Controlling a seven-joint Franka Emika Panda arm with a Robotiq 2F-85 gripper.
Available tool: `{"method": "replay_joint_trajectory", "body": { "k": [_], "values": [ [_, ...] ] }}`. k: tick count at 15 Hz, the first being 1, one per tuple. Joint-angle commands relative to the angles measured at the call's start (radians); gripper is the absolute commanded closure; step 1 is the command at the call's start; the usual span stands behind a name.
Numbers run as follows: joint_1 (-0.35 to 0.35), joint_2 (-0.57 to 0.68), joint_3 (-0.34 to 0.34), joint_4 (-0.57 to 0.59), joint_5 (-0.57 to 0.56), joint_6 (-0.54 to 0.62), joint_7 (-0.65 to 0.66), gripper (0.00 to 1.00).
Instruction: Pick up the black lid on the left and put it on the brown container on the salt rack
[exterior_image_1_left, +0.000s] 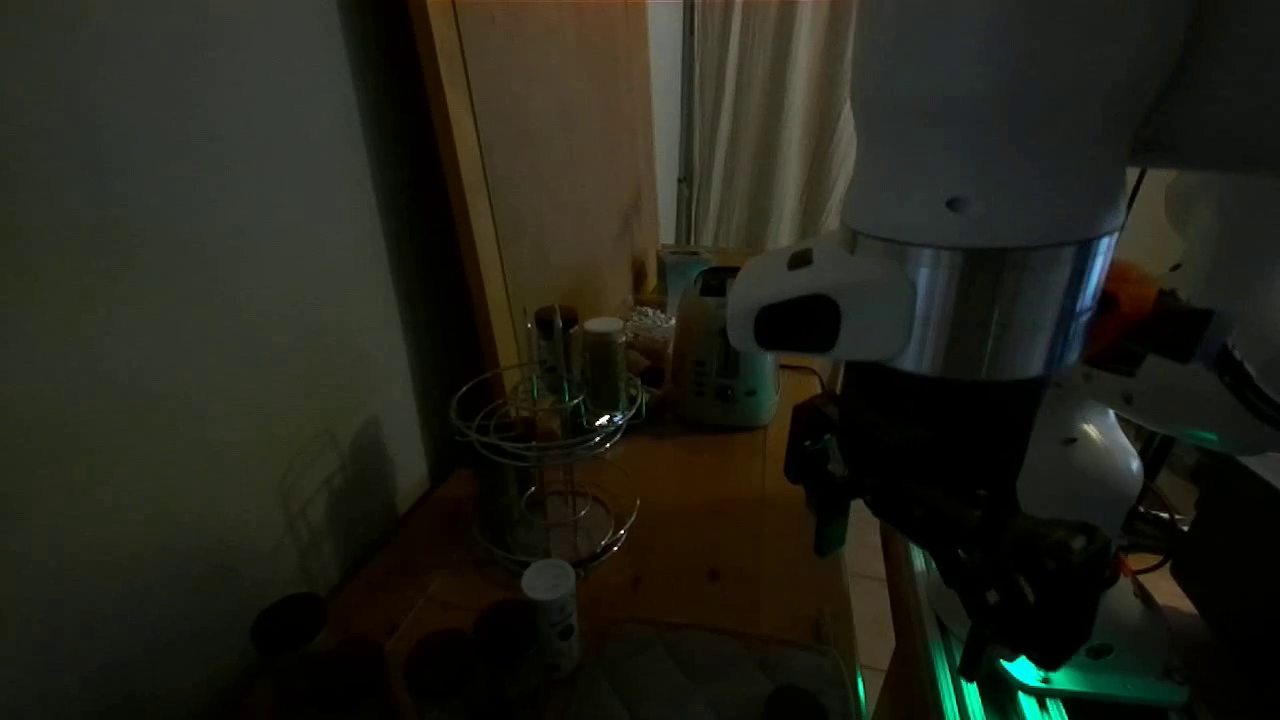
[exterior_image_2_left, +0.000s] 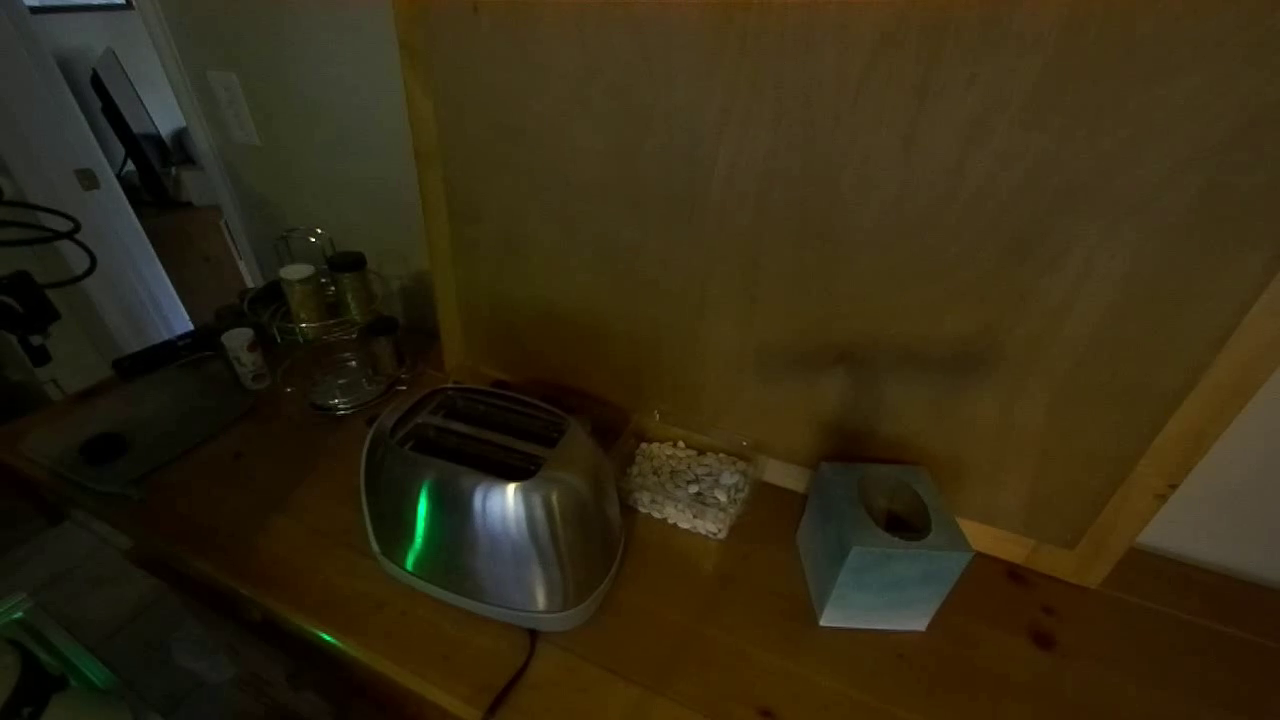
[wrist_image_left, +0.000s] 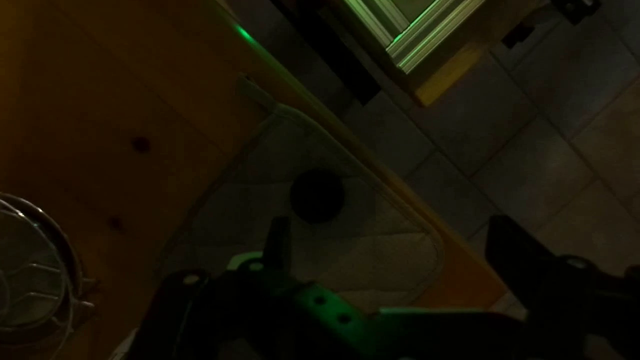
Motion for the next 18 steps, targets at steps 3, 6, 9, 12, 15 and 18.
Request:
{"method": "replay_joint_trajectory", "body": {
  "k": [3,6,9,12,15,18],
  "values": [
    [0.023,0.112,0.031,-0.058,-0.021,0.113,0.0,0.0],
    [0.025,0.163,0.034,-0.084,-0.023,0.161,0.004,0.0],
    [0.024,0.208,0.03,-0.094,-0.013,0.214,0.008,0.0],
    [0.017,0.253,0.034,-0.098,-0.024,0.265,0.016,0.0],
    [0.007,0.294,0.032,-0.097,-0.029,0.317,0.024,0.0],
    [-0.012,0.33,0.034,-0.094,-0.05,0.352,0.05,0.0]
  ]
}}
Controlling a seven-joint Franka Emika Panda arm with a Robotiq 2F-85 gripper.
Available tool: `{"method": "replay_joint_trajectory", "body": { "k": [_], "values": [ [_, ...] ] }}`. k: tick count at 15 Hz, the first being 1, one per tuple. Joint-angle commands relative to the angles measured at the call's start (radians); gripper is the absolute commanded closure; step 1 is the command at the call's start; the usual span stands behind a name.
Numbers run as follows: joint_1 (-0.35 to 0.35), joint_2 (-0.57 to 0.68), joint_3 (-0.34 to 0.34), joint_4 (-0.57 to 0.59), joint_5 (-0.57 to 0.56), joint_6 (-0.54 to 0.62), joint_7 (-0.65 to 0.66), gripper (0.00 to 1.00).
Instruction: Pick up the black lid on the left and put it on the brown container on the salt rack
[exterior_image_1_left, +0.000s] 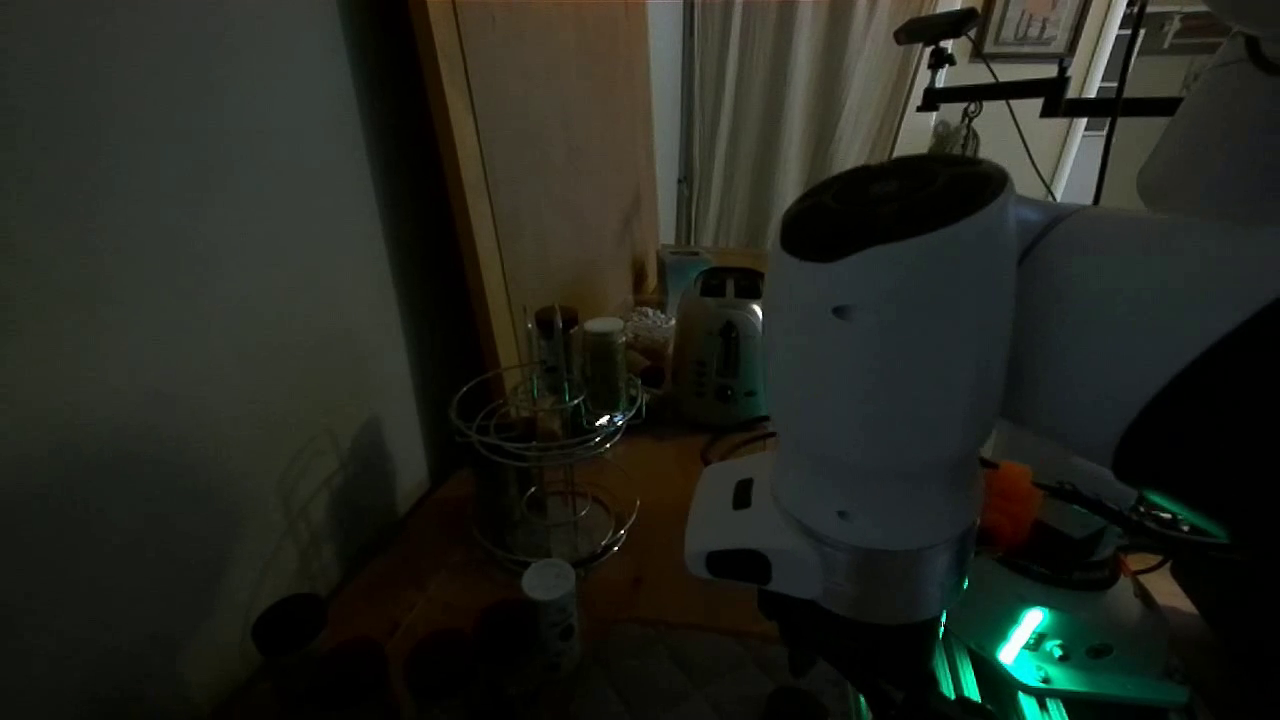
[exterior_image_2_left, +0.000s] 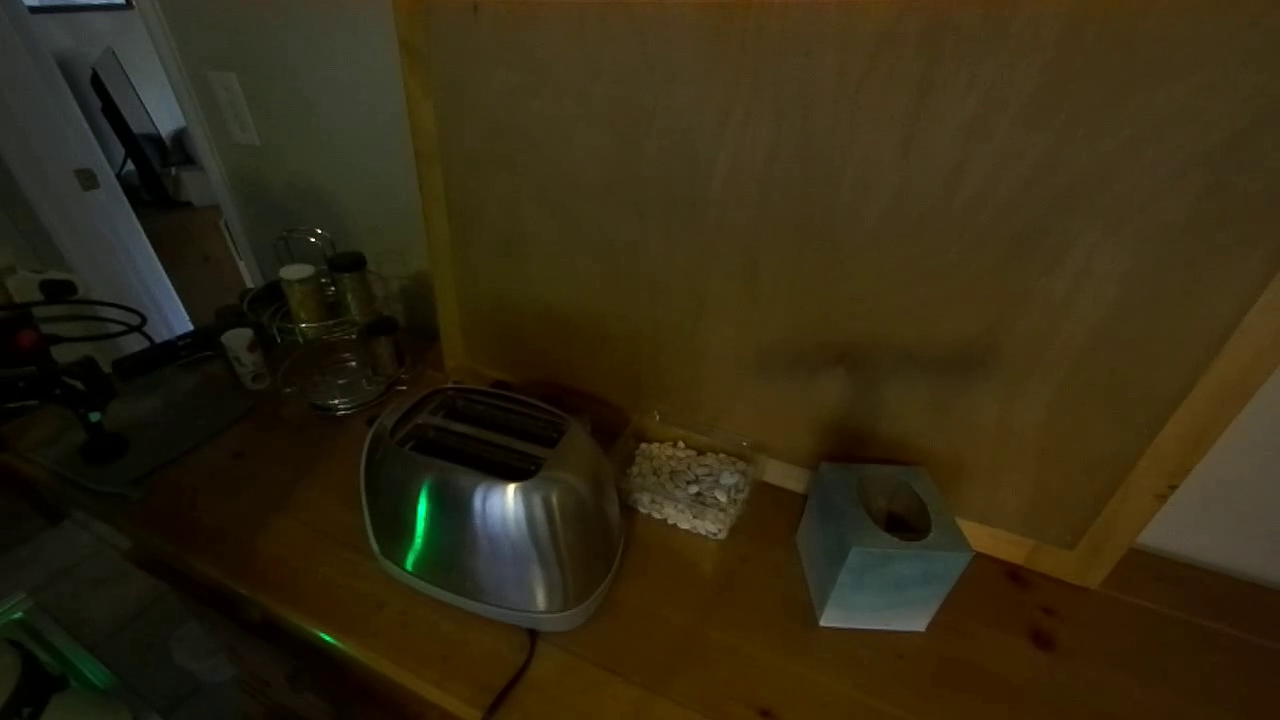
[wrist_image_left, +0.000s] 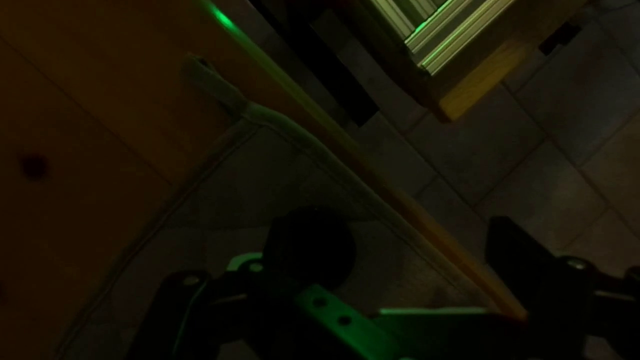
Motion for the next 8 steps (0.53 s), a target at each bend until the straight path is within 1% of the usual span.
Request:
{"method": "replay_joint_trajectory", "body": {
  "k": [1,5,6,7,8],
  "values": [
    [-0.023,0.056,-0.001,0.004,-0.047,0.05,0.047,0.0],
    [-0.046,0.071,-0.009,0.001,-0.081,0.059,0.076,0.0],
    [-0.049,0.074,-0.01,0.001,-0.085,0.059,0.081,0.09],
    [-0.051,0.077,-0.011,0.002,-0.087,0.062,0.083,0.26],
    [-0.054,0.084,-0.011,0.003,-0.088,0.065,0.087,0.34]
  ]
}}
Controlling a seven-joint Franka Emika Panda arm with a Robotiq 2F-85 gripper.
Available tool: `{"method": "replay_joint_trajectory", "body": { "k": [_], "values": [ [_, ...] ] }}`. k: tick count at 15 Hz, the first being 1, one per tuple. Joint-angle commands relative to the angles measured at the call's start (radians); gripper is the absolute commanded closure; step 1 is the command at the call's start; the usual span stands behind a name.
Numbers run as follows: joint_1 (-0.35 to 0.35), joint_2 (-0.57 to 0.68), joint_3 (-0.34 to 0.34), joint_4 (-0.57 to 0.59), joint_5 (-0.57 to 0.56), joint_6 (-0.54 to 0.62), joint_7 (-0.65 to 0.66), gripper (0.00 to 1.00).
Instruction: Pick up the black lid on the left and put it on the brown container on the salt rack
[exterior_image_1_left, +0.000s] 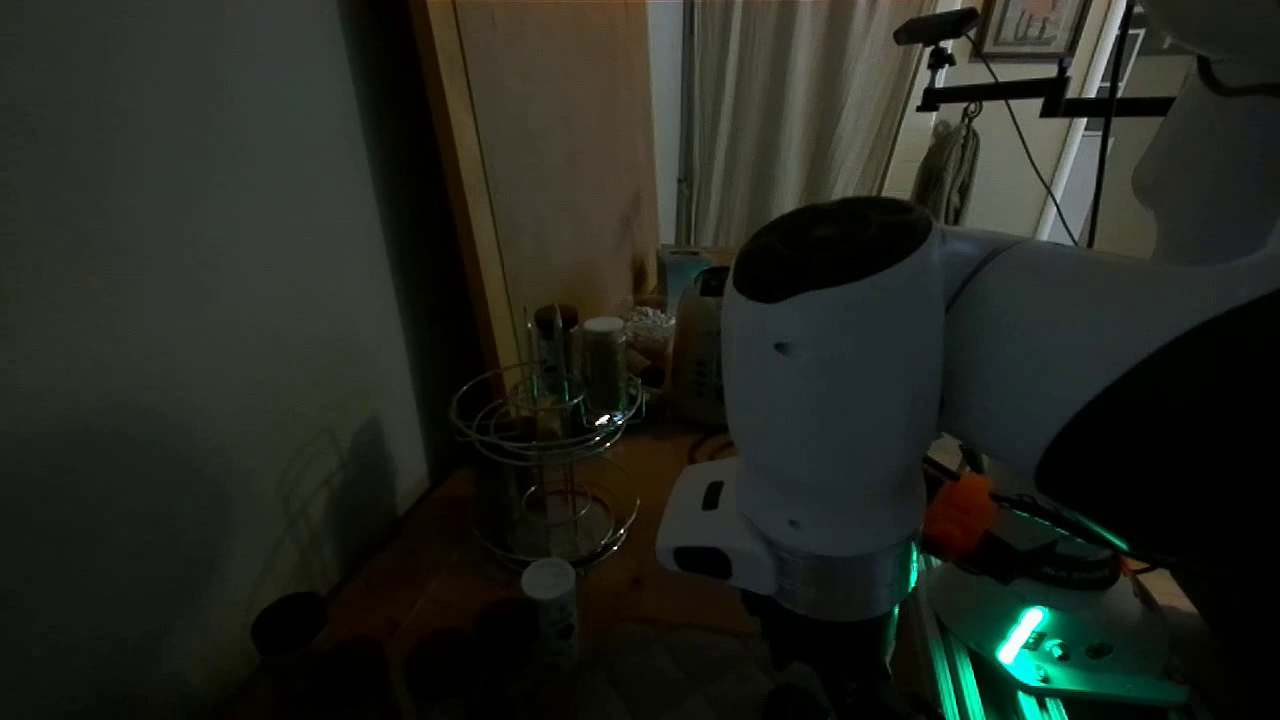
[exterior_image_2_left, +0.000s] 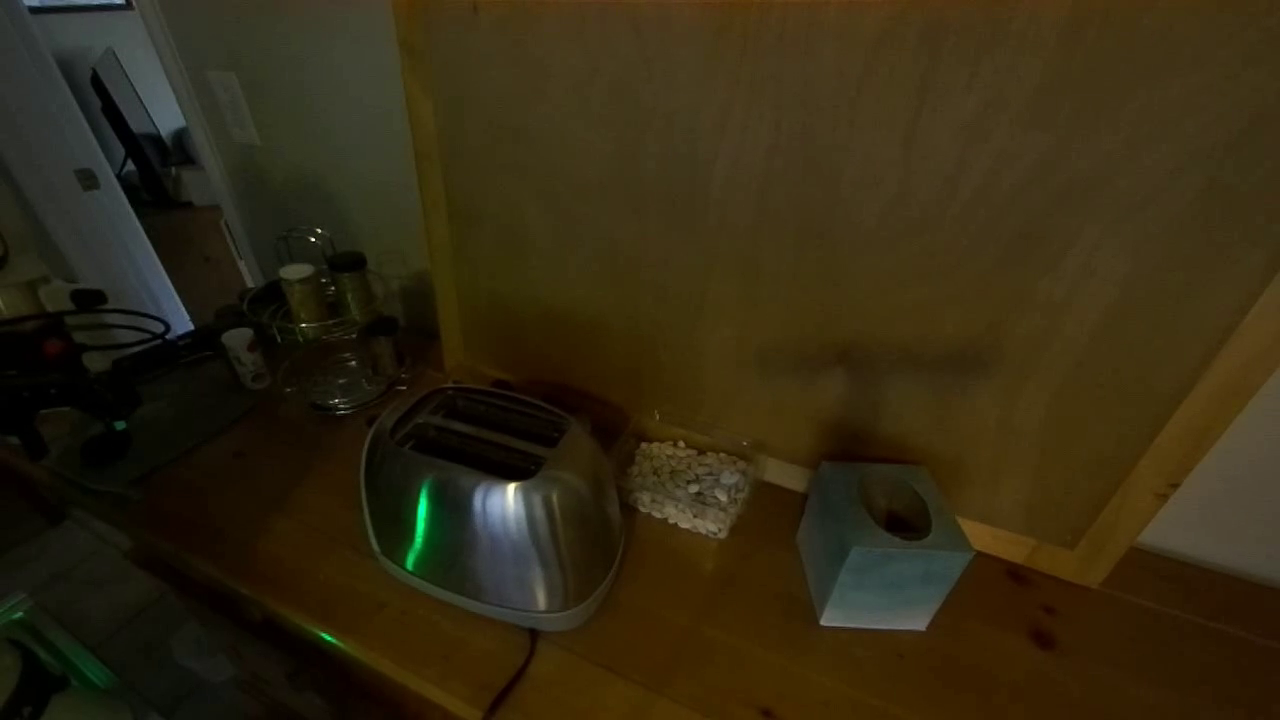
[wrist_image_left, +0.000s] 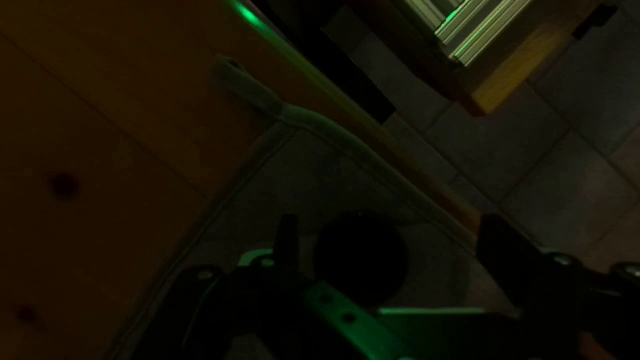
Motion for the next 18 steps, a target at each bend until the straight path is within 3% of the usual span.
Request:
{"method": "replay_joint_trajectory", "body": {
  "k": [1,4,5,7,8,9,10,12,13,14,15,16,18],
  "values": [
    [-0.012,0.033,-0.004,0.004,-0.032,0.031,0.035,0.41],
    [-0.015,0.046,-0.005,0.005,-0.03,0.049,0.04,0.62],
    [-0.016,0.05,-0.006,0.006,-0.031,0.057,0.04,0.2],
    [-0.018,0.058,-0.006,0.007,-0.033,0.067,0.044,0.24],
    [-0.018,0.061,-0.007,0.008,-0.033,0.069,0.045,0.18],
    [-0.019,0.063,-0.007,0.008,-0.034,0.071,0.046,0.26],
    [-0.018,0.064,-0.008,0.008,-0.032,0.073,0.046,0.04],
    [-0.019,0.066,-0.01,0.01,-0.03,0.074,0.045,0.06],
    [-0.019,0.066,-0.011,0.01,-0.03,0.076,0.046,0.01],
    [-0.021,0.067,-0.012,0.01,-0.03,0.082,0.051,0.38],
    [-0.021,0.065,-0.012,0.01,-0.031,0.085,0.052,0.34],
    [-0.023,0.063,-0.012,0.01,-0.033,0.09,0.055,0.36],
    [-0.024,0.061,-0.013,0.011,-0.032,0.094,0.056,0.52]
  ]
}}
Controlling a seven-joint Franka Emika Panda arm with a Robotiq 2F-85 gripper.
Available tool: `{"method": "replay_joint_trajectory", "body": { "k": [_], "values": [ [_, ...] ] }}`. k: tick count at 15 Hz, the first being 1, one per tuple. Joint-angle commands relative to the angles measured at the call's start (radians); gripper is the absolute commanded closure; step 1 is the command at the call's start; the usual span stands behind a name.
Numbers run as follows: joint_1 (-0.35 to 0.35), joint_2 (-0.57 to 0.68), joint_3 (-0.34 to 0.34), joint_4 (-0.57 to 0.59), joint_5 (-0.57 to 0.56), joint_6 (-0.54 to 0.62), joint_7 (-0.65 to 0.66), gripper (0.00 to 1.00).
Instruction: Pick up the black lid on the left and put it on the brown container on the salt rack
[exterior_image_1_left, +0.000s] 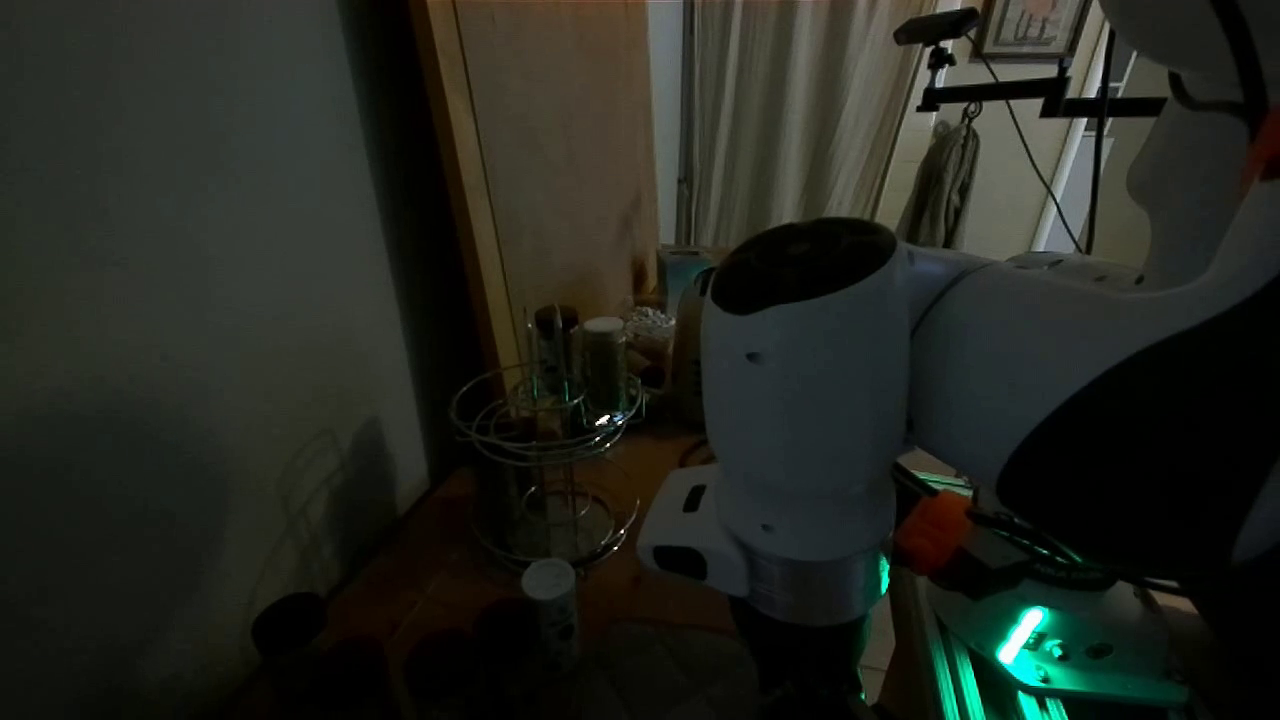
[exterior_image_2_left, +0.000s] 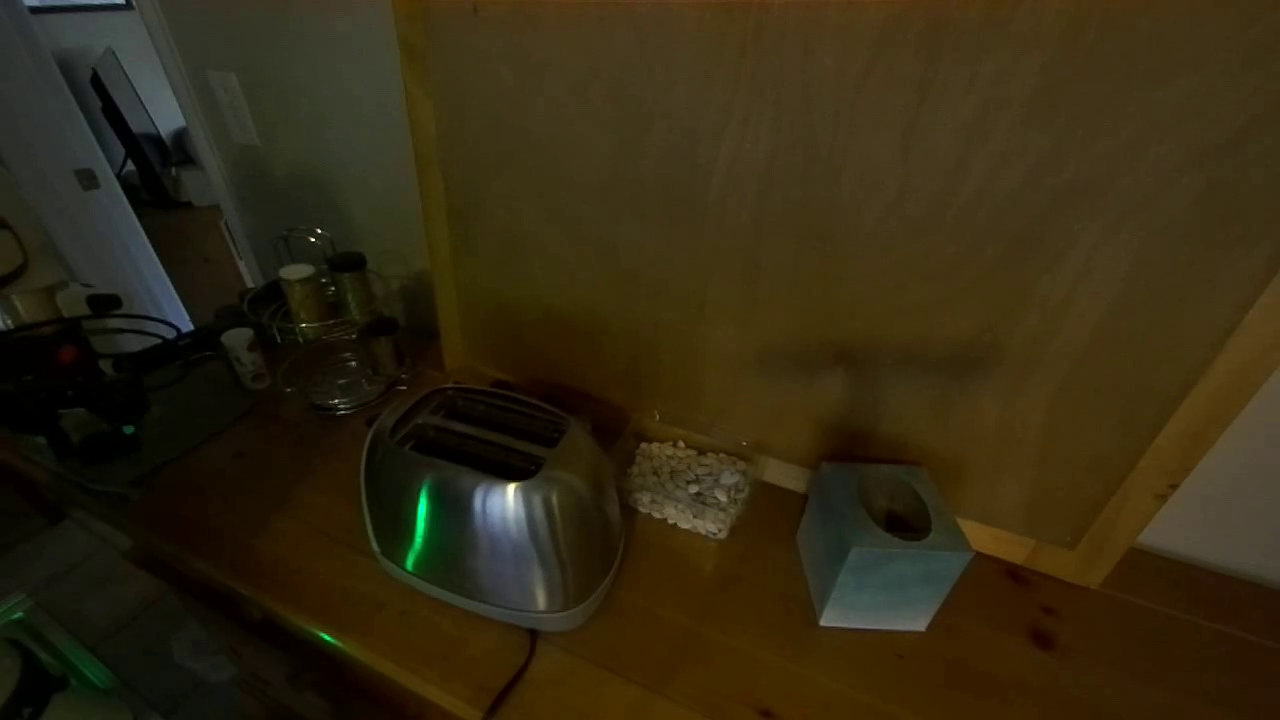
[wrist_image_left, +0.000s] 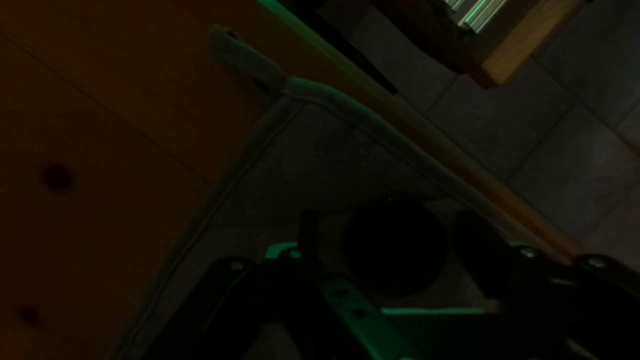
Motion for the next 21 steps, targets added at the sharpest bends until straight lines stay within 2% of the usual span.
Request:
{"method": "replay_joint_trajectory", "body": {
  "k": [1,3,4,7,10,14,16,17,20,21],
  "values": [
    [-0.009,0.016,-0.005,0.01,-0.027,0.022,0.026,0.58],
    [-0.011,0.012,-0.007,0.012,-0.028,0.01,0.026,0.73],
    [-0.013,0.002,-0.009,0.013,-0.031,0.0,0.027,0.76],
    [-0.024,-0.072,-0.023,0.031,-0.053,-0.07,0.034,0.76],
    [-0.042,-0.2,-0.05,0.084,-0.099,-0.236,0.045,0.76],
    [-0.071,-0.308,-0.083,0.203,-0.148,-0.468,0.039,0.76],
    [-0.098,-0.336,-0.095,0.261,-0.178,-0.546,0.047,0.76],
    [-0.075,-0.311,-0.087,0.218,-0.141,-0.483,0.029,0.51],
    [-0.095,-0.344,-0.095,0.253,-0.153,-0.531,0.03,0.51],
    [-0.096,-0.343,-0.096,0.253,-0.153,-0.531,0.03,0.76]
  ]
}}
